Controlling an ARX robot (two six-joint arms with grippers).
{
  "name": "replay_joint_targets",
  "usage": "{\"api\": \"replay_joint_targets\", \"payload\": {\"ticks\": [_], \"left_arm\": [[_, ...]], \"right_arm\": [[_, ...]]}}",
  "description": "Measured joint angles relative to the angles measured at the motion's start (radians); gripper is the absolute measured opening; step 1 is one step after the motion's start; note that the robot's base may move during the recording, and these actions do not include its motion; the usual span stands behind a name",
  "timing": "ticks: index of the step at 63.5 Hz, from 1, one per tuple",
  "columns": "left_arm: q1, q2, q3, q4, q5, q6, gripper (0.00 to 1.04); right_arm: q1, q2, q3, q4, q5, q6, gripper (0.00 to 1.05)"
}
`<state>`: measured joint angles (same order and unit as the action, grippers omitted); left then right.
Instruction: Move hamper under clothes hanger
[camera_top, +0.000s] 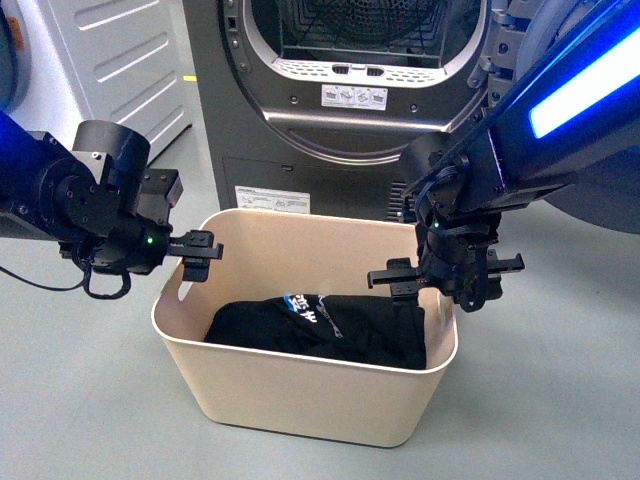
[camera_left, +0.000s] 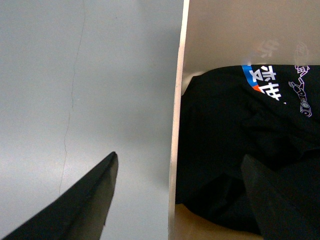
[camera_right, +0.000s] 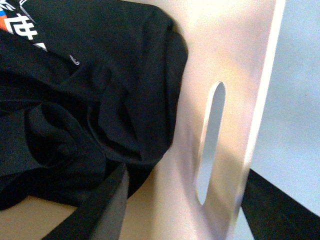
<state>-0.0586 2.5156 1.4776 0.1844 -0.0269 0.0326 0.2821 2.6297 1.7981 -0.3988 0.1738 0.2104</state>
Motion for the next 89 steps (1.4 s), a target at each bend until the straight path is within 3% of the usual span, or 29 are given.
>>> {"api": "replay_joint_targets", "payload": {"ticks": [6,15,18,22,89], "left_arm": [[0.000,0.000,-0.002,0.002,0.000,-0.006,0.56],[0.000,0.000,-0.016,0.006,0.003,-0.008,0.25],[0.000,0.000,-0.020,0.006,0.004,-0.009,0.16],[0.001,0.000,-0.023,0.007,0.004,-0.010,0.04],[0.012,-0.041,-0.072,0.016,-0.023,-0.018,0.04]], "right_arm": [[-0.001,0.002,0.002,-0.005,0.010,0.000,0.39],[-0.005,0.002,0.004,-0.010,0.033,0.000,0.10],[-0.006,0.002,0.004,-0.010,0.023,0.018,0.03],[-0.005,0.002,0.004,-0.010,0.023,0.034,0.03],[0.007,-0.004,0.004,-0.008,0.016,0.041,0.03]]}}
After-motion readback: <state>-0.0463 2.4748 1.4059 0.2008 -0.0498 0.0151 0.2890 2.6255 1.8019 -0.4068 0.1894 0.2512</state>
